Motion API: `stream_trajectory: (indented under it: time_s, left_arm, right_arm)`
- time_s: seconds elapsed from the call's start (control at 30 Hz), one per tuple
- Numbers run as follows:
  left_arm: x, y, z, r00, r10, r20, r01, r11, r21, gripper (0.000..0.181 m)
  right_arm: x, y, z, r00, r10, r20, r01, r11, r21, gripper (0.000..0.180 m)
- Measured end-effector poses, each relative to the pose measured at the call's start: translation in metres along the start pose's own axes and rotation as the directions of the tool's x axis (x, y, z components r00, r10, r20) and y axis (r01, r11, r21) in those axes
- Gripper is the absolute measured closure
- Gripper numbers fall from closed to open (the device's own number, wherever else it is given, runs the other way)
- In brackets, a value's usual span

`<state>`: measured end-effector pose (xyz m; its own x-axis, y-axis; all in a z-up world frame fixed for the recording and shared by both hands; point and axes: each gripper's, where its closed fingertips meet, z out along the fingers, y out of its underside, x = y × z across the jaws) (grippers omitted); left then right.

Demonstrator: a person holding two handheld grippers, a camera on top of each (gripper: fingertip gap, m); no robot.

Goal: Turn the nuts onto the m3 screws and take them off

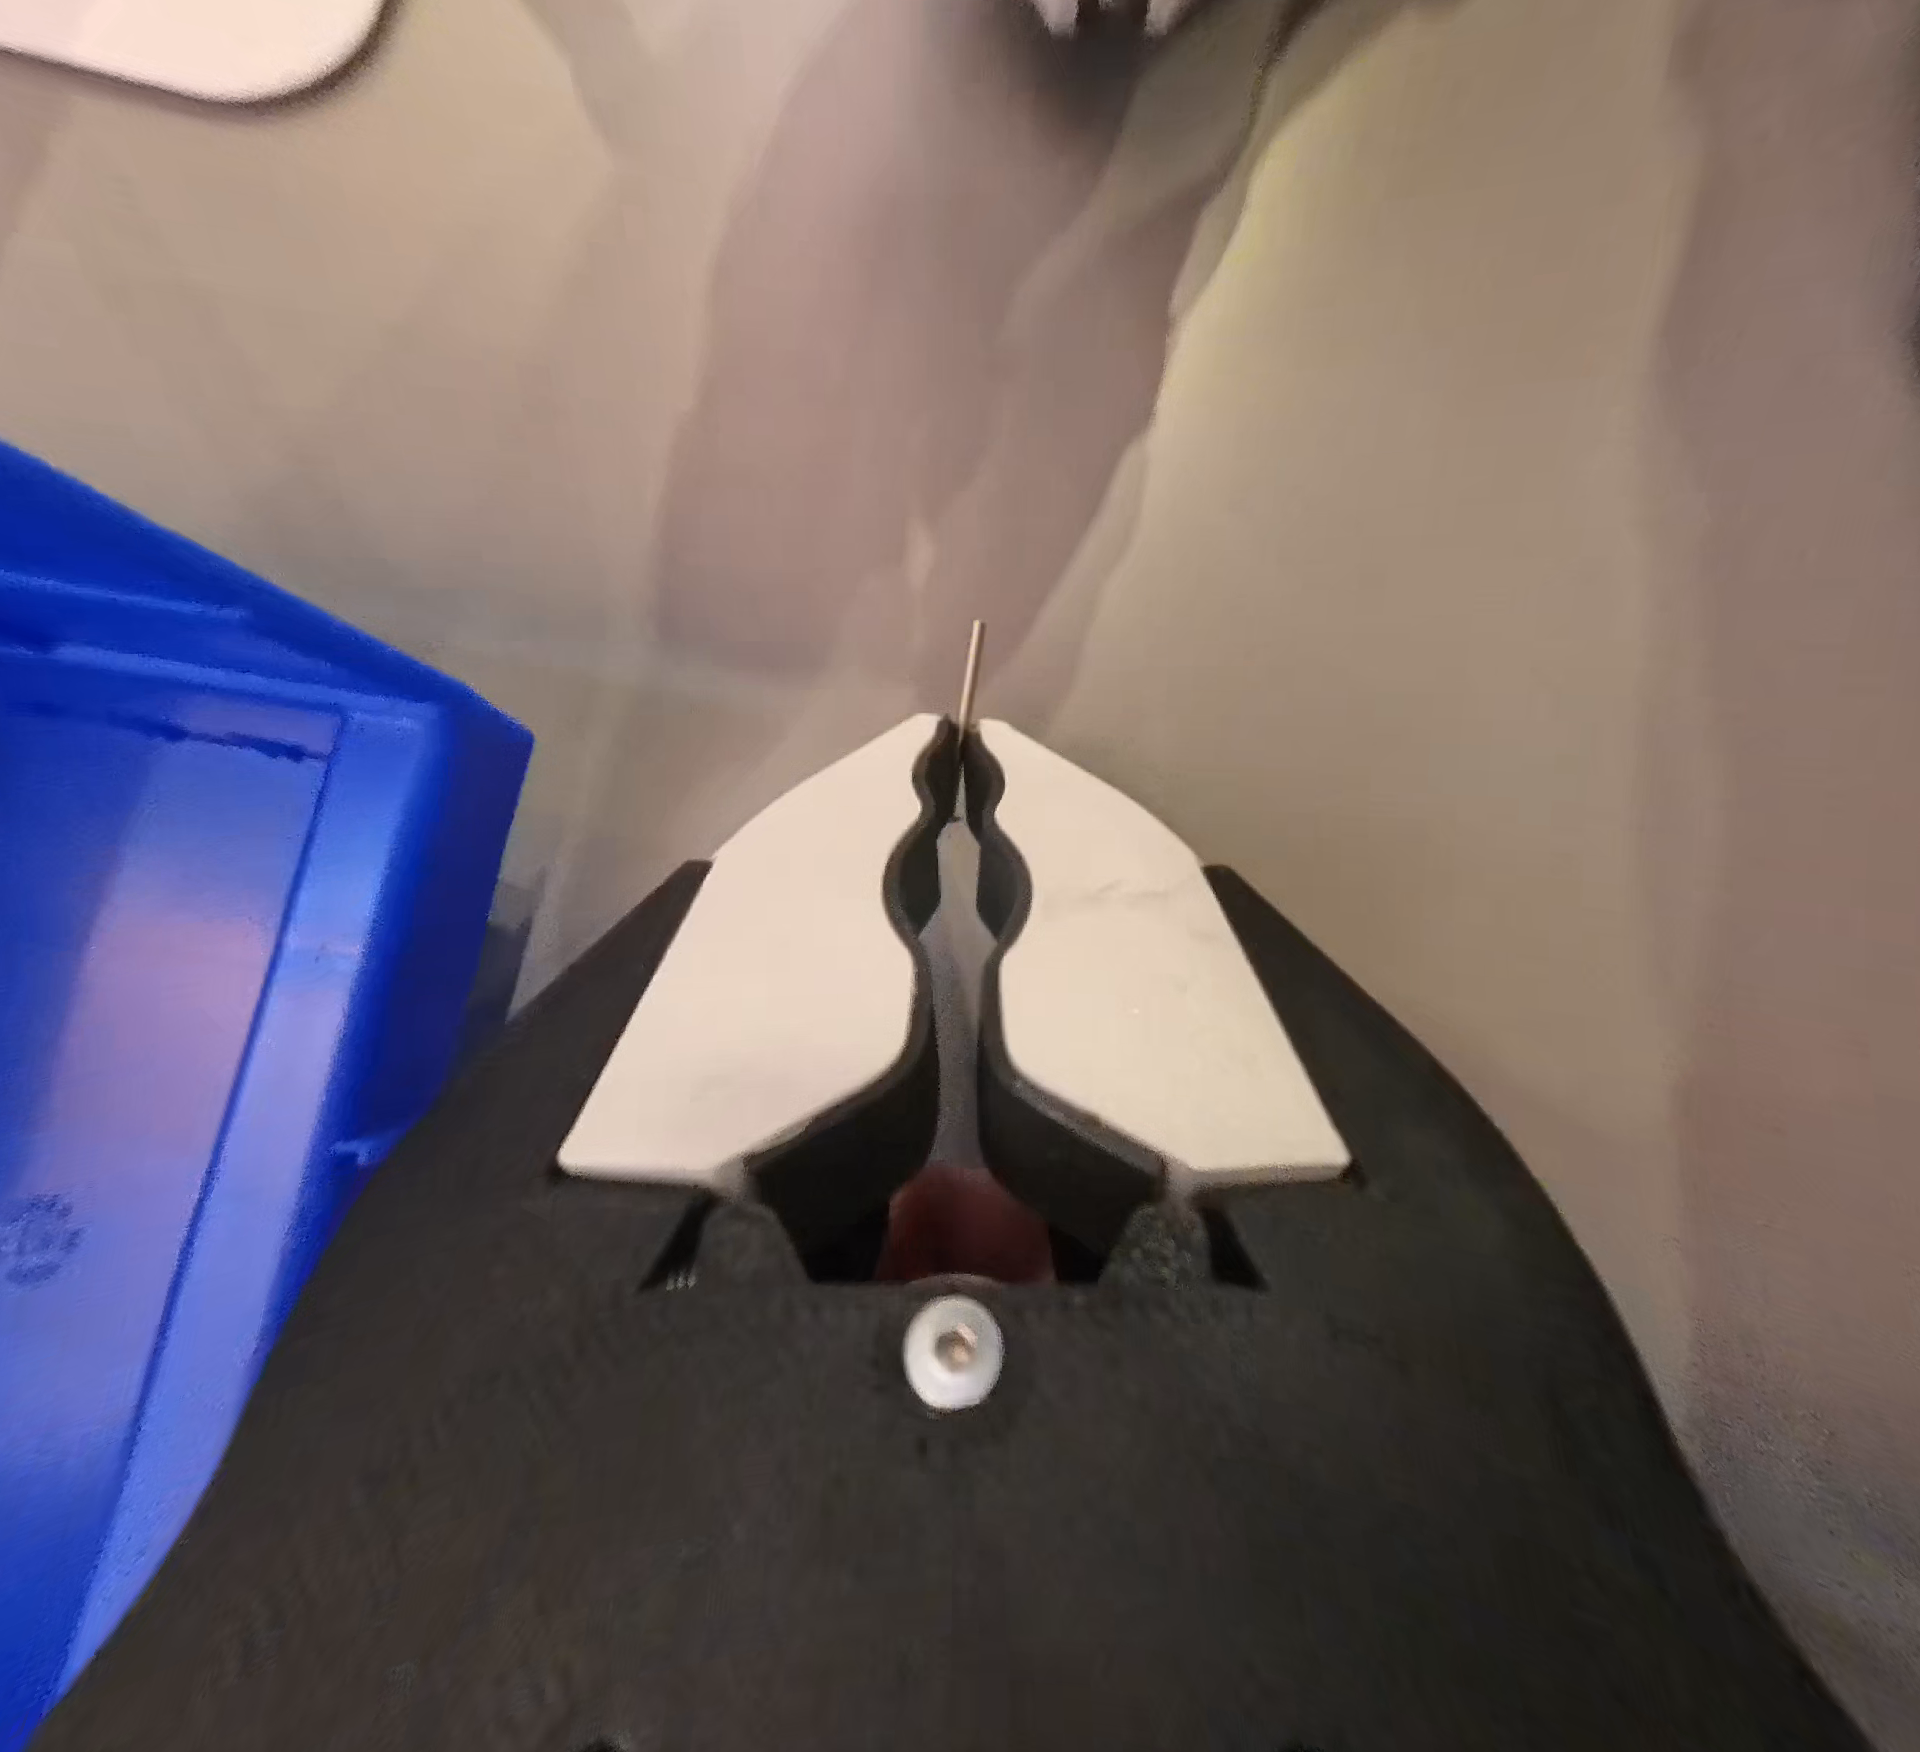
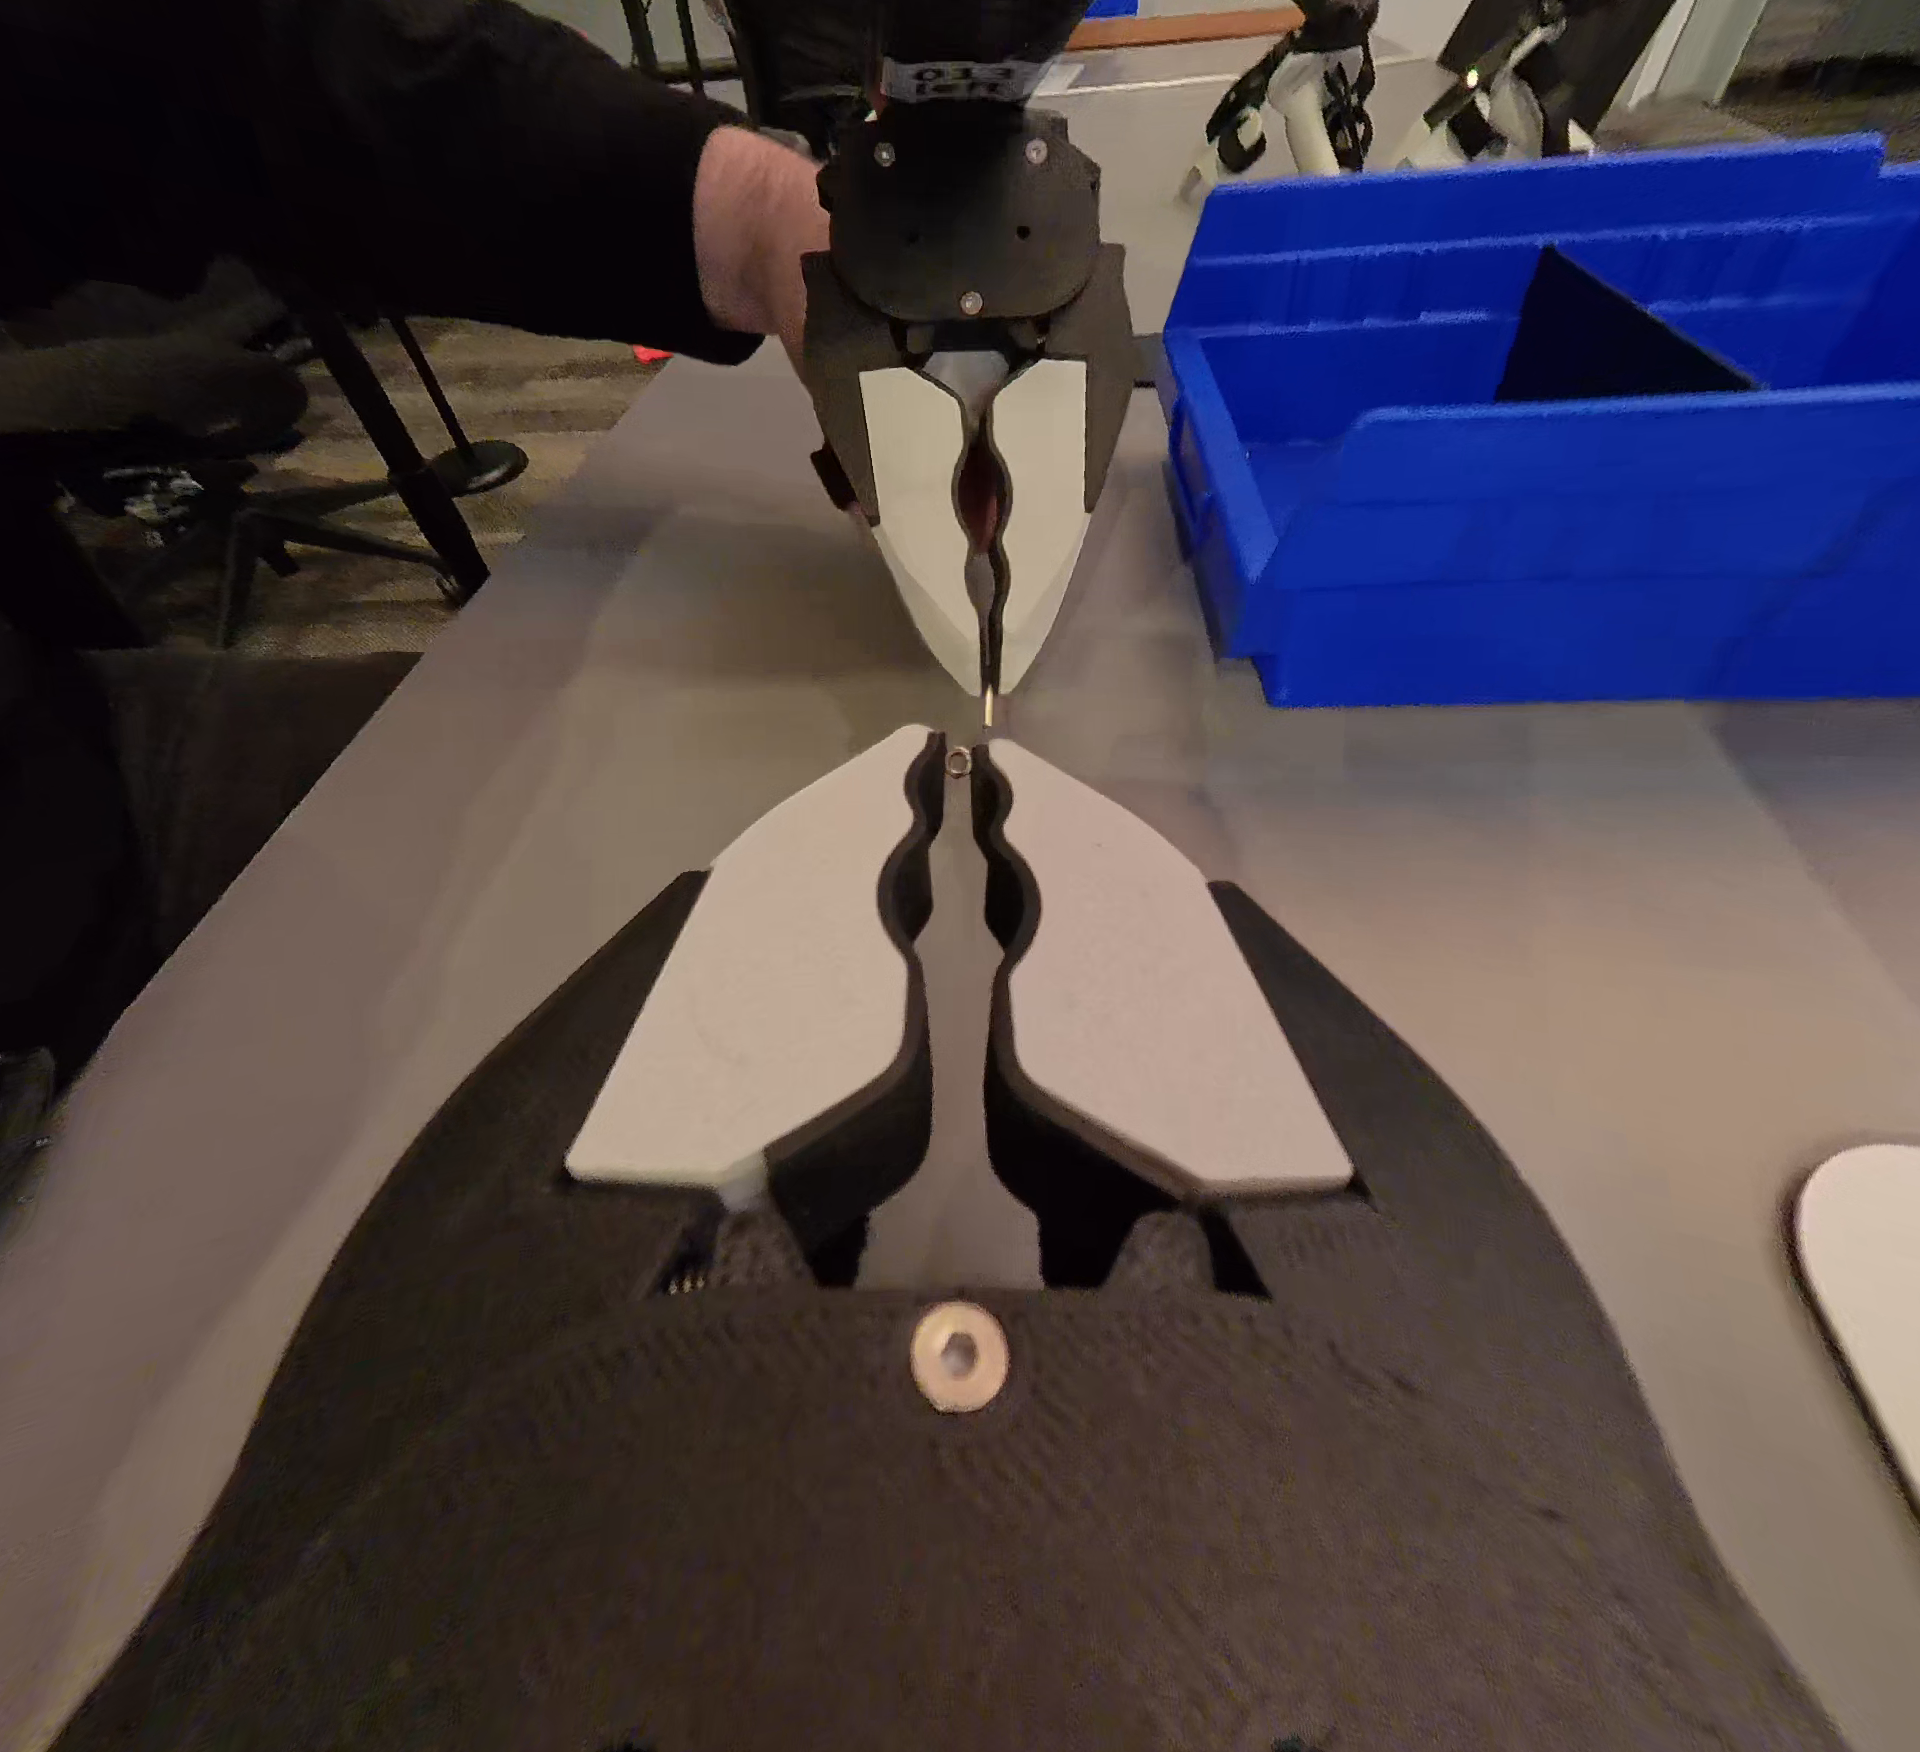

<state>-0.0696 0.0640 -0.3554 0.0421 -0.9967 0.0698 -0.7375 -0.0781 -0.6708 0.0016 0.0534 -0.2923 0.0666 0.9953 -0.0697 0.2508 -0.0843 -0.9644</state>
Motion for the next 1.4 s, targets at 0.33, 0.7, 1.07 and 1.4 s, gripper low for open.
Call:
stream_trajectory:
  time_s: [0.33, 0.7, 1.07, 1.4]
  left_arm:
    - [0.034, -0.059, -0.026, 0.977, -0.159, -0.145, 0.207, 0.874, 0.439, 0.180]
    - [0.059, -0.084, -0.041, 0.930, -0.117, -0.347, 0.311, 0.753, 0.579, 0.180]
    - [0.064, -0.086, -0.041, 0.923, -0.095, -0.372, 0.310, 0.759, 0.573, 0.180]
    - [0.053, -0.087, -0.041, 0.964, -0.125, -0.236, 0.244, 0.773, 0.585, 0.180]
  right_arm:
    - [-0.024, -0.038, 0.008, 0.985, -0.159, 0.073, 0.150, 0.982, 0.117, 0.175]
    - [-0.043, -0.055, 0.014, 0.971, -0.170, 0.168, 0.139, 0.974, 0.180, 0.175]
    - [-0.049, -0.052, 0.017, 0.956, -0.202, 0.213, 0.171, 0.973, 0.153, 0.175]
    - [-0.039, -0.051, 0.017, 0.972, -0.189, 0.142, 0.173, 0.978, 0.116, 0.175]
